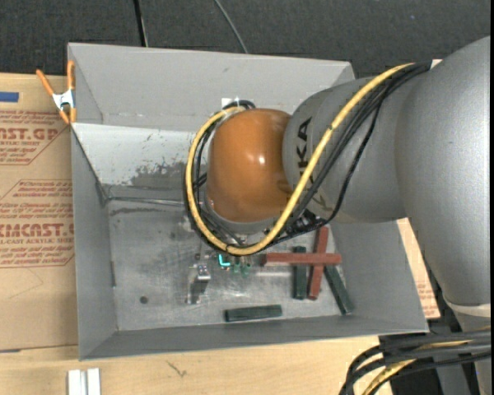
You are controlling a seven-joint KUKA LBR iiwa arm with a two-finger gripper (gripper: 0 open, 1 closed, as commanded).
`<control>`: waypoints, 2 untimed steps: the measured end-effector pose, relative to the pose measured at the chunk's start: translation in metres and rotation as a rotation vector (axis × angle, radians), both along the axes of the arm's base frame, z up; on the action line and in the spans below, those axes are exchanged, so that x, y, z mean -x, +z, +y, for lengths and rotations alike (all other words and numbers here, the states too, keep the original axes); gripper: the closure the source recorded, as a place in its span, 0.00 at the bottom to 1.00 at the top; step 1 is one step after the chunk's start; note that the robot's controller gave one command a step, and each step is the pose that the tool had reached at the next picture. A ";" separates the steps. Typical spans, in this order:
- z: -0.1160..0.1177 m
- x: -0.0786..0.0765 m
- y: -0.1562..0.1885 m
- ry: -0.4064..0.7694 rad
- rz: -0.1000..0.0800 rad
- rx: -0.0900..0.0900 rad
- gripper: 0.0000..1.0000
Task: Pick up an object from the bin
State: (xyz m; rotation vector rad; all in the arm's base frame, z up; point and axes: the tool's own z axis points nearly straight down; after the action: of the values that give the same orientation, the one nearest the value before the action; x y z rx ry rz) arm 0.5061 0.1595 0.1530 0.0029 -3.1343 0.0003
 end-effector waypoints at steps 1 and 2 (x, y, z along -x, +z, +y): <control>-0.001 -0.002 0.004 -0.002 -0.007 -0.001 1.00; -0.001 -0.002 0.004 -0.002 -0.007 -0.001 0.00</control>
Offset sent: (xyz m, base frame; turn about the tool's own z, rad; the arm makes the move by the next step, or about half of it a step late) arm 0.0000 0.0000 0.0000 0.0000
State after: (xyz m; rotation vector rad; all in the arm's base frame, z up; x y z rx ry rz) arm 0.5083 0.1586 0.1566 -0.0005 -3.1415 -0.0018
